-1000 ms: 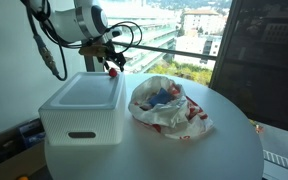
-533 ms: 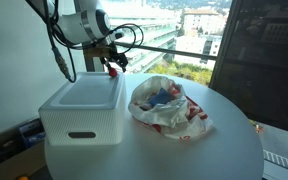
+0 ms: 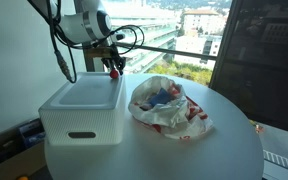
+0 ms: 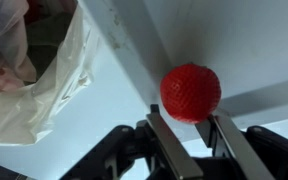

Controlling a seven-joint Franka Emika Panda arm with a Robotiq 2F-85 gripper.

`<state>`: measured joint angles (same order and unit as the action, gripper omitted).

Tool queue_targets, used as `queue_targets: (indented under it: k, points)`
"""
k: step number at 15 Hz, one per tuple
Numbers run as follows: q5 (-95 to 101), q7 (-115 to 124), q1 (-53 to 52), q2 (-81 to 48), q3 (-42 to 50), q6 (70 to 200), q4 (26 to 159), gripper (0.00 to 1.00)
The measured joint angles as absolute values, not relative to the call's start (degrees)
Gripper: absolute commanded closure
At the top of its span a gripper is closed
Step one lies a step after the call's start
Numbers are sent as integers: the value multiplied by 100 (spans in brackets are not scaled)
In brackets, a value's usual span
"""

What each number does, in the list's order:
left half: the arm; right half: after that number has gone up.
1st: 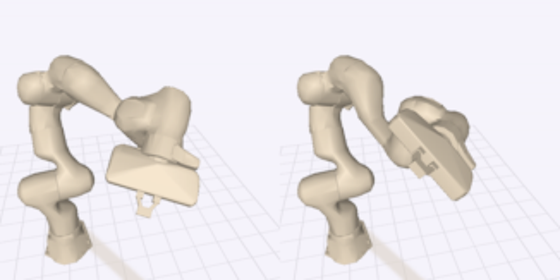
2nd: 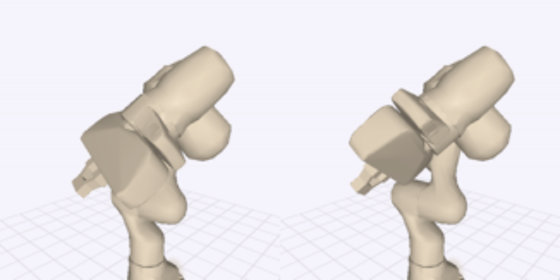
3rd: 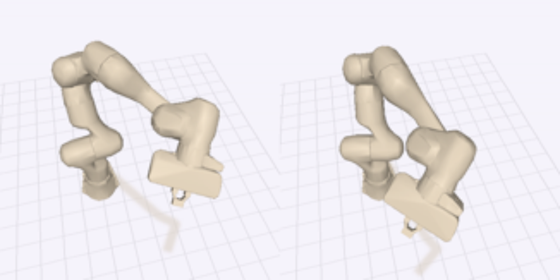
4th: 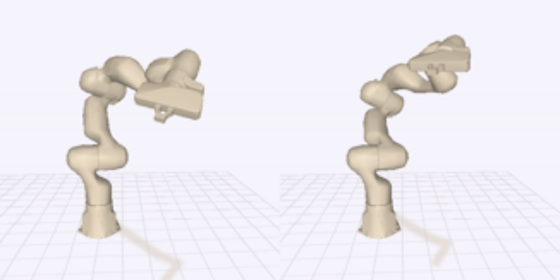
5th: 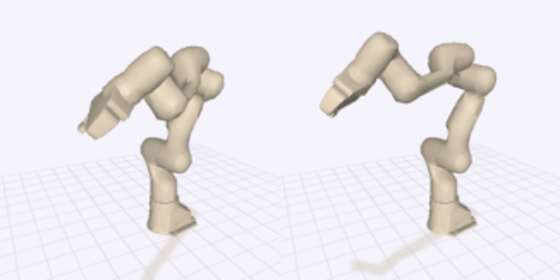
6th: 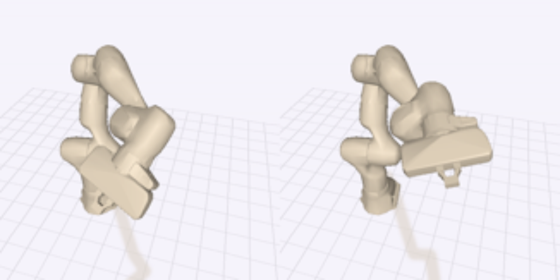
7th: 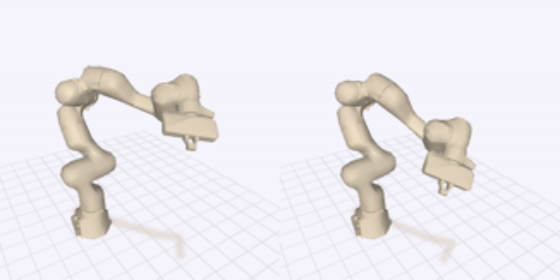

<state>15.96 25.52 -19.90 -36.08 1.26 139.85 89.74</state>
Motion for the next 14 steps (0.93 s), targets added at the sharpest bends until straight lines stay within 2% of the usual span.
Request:
queue_targets:
  k: [3,4,5,7,14]
  points:
    - [1479,2549,-1970,-3605,126,13896,8974,96]
    - [1439,2549,-1956,-3592,126,13867,8974,68]
    - [1411,2550,-1941,-3581,126,13841,8974,70]
    - [1385,2551,-1905,-3547,126,13769,8989,63]
    - [1280,2539,-1890,-3439,79,13649,9205,9]
